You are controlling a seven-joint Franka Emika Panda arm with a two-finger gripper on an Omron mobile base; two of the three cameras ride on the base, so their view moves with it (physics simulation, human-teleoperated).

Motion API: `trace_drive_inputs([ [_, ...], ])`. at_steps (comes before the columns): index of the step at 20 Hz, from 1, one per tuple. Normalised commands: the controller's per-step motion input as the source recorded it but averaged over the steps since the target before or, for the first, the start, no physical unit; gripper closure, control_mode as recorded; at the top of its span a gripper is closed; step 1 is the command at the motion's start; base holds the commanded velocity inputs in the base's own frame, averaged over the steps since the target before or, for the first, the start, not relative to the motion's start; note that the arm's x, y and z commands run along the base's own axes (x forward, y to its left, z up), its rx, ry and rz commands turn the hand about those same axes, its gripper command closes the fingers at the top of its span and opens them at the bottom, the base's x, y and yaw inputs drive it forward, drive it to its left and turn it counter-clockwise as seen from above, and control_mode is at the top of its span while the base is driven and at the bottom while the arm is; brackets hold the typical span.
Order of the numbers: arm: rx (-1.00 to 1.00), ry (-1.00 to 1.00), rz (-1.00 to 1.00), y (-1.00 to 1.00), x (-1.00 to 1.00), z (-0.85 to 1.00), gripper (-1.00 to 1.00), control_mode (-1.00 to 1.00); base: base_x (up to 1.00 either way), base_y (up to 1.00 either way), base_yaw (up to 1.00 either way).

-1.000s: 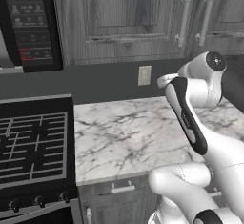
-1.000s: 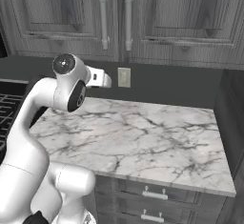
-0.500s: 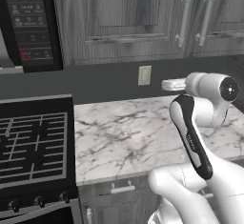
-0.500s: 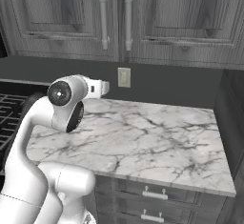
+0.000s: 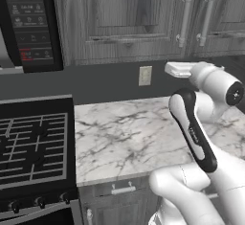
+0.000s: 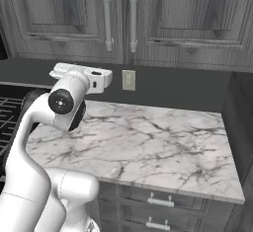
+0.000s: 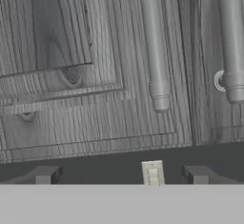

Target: Get the candle and the wine from the cabinet and move them to the dining counter.

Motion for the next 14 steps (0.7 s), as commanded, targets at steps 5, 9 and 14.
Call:
trace_drive_inputs([
  [5, 0.05, -0.17, -0.05, -0.17, 0.0, 0.96, -1.0, -1.0, 0.0, 0.0, 0.0],
  [9, 0.05, -0.11, -0.06, -0.29, 0.0, 0.79, -1.0, -1.0, 0.0, 0.0, 0.0],
  [14, 0.03, -0.07, -0.05, -0.25, 0.04, 0.4, -1.0, -1.0, 0.0, 0.0, 0.0],
])
